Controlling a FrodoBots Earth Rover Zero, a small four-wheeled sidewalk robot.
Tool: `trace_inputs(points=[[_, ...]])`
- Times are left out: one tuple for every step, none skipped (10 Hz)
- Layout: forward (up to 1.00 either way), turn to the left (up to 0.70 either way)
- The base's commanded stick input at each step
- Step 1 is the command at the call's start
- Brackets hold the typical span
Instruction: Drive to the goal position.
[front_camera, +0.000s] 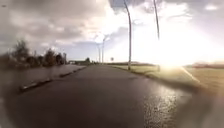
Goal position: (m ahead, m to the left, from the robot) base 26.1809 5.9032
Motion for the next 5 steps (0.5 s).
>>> trace_inputs(points=[[0.7,0.0],[0.7,0.0],[0.7,0.0],[0.7,0.0],[0.7,0.0]])
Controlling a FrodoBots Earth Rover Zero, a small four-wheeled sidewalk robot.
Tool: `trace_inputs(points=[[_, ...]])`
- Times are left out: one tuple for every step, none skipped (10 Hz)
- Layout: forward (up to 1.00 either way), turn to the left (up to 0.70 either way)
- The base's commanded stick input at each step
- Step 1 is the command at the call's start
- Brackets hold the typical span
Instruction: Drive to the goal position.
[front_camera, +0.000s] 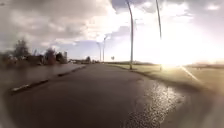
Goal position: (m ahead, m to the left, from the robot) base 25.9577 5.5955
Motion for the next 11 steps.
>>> trace_inputs(points=[[0.7,0.0],[0.7,0.0],[0.7,0.0],[0.7,0.0],[0.7,0.0],[0.7,0.0],[0.7,0.0],[0.7,0.0],[0.7,0.0],[0.7,0.0],[0.7,0.0]])
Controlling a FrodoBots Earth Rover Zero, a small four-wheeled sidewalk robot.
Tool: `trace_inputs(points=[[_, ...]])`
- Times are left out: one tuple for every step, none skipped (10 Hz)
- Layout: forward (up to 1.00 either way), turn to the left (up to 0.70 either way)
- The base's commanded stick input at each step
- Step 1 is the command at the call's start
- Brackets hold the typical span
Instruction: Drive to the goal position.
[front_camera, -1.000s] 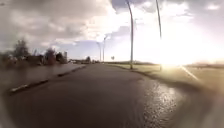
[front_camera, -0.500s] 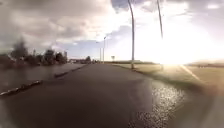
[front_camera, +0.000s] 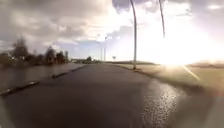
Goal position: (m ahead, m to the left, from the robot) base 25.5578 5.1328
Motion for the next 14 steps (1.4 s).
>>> trace_inputs(points=[[0.7,0.0],[0.7,0.0],[0.7,0.0],[0.7,0.0],[0.7,0.0],[0.7,0.0],[0.7,0.0],[0.7,0.0],[0.7,0.0],[0.7,0.0],[0.7,0.0],[0.7,0.0],[0.7,0.0],[0.7,0.0]])
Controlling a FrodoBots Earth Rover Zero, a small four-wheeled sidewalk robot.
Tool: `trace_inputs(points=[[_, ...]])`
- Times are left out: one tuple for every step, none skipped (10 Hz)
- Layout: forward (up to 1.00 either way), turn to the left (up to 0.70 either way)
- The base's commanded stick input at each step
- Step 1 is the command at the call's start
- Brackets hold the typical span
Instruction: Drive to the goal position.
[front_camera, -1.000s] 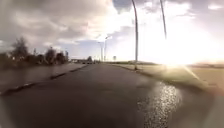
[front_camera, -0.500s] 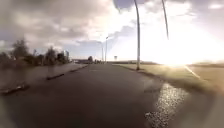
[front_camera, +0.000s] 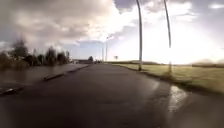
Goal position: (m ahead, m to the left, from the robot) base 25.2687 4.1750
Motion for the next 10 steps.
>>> trace_inputs(points=[[0.7,0.0],[0.7,0.0],[0.7,0.0],[0.7,0.0],[0.7,0.0],[0.7,0.0],[0.7,0.0],[0.7,0.0],[0.7,0.0],[0.7,0.0]])
